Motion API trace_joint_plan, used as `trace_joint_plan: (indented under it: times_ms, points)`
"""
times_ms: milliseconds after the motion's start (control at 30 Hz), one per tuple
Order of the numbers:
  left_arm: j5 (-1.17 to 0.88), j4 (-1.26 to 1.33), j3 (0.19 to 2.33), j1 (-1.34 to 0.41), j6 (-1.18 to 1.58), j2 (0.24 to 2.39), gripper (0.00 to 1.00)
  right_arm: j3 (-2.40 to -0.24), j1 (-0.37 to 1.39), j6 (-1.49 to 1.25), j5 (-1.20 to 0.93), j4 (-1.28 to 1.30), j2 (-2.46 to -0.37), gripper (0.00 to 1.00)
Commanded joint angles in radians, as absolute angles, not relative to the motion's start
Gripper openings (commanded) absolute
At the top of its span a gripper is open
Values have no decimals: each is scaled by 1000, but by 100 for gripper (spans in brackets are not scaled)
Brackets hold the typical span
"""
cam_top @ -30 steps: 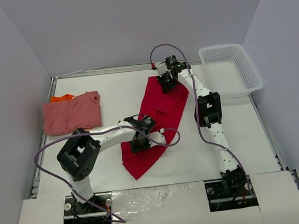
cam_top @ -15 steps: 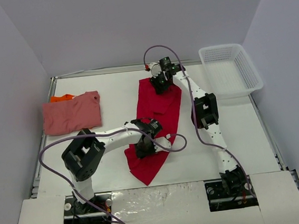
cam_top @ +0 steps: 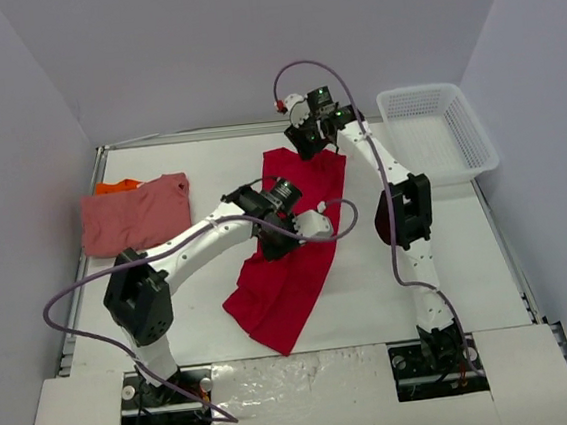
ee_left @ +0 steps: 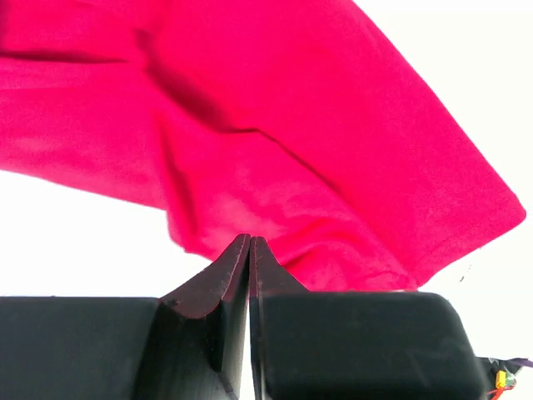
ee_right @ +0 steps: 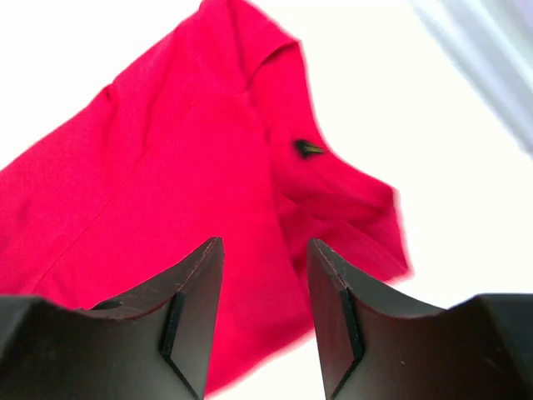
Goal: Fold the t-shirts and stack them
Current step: Rotate the tshirt 90 degrees
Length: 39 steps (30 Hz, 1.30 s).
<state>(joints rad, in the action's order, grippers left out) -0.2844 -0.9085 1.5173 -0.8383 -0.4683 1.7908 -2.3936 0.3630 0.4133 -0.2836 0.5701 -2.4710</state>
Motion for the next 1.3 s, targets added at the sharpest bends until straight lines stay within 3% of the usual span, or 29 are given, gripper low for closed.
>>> trace_joint_plan:
  times_ms: [0, 100, 133, 167, 200, 433, 667, 1267]
  points:
    - [-325, -1020, 1600, -801, -483, 1687, 2, -2336, 365, 419, -212, 546, -2293, 40]
    - [-310, -979, 1595, -758, -473, 1664, 3, -2255, 344, 411, -204, 545, -2234, 28]
    - [-307, -962, 1591, -746, -466, 1663, 2, -2235, 331, 410, -209, 546, -2220, 11]
    - [-305, -945, 1588, -732, -459, 1663, 2, -2214, 327, 407, -209, 545, -2206, 2]
    - [-313, -904, 1576, -700, -436, 1663, 2, -2166, 321, 399, -204, 546, -2180, 0]
    - [-356, -775, 1600, -615, -411, 1733, 2, -1935, 298, 377, -209, 551, -2072, 0]
    - [-422, -713, 1716, -560, -391, 1914, 2, -1838, 275, 359, -259, 563, -2075, 0]
    - [-313, -543, 1758, -545, -327, 2060, 2, -1973, 265, 339, -364, 649, -2313, 0]
